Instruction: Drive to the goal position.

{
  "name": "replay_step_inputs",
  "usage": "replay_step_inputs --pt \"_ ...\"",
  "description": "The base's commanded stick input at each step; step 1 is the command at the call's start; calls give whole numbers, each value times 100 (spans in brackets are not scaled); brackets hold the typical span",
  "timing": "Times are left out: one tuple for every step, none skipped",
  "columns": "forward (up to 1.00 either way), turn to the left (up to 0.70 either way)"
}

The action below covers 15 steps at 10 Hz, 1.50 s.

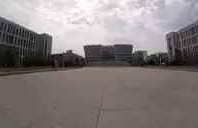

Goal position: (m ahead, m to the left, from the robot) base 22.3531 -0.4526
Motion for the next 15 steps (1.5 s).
replay_step_inputs --pt "70 0" --pt "70 0" --pt "70 0" --pt "70 0" --pt "70 0" --pt "70 0" --pt "70 0" --pt "70 0" --pt "70 0" --pt "70 0" --pt "70 0" --pt "70 0" --pt "70 0" --pt "70 0" --pt "70 0"
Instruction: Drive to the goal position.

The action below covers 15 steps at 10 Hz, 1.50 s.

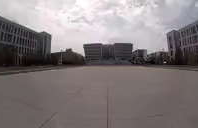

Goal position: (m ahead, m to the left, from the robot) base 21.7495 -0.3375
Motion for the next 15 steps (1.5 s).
replay_step_inputs --pt "70 0" --pt "70 0" --pt "70 0" --pt "70 0" --pt "70 0" --pt "70 0" --pt "70 0" --pt "70 0" --pt "70 0" --pt "70 0" --pt "70 0" --pt "70 0" --pt "70 0" --pt "70 0" --pt "70 0"
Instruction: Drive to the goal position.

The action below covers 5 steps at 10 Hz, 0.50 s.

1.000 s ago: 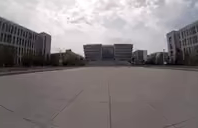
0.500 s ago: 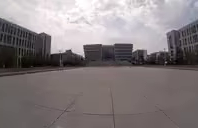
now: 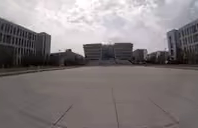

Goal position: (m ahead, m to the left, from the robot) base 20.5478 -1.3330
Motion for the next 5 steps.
replay_step_inputs --pt "70 0" --pt "70 0" --pt "70 0" --pt "70 0" --pt "70 0"
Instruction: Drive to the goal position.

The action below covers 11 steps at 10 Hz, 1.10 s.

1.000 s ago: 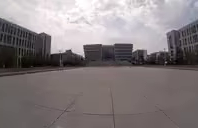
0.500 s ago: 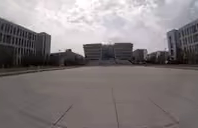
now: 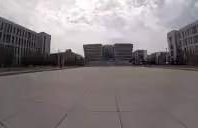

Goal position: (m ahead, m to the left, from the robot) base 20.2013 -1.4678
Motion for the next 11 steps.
replay_step_inputs --pt "70 0" --pt "70 0" --pt "70 0" --pt "70 0" --pt "70 0" --pt "70 0" --pt "70 0" --pt "70 0" --pt "70 0" --pt "70 0" --pt "70 0"
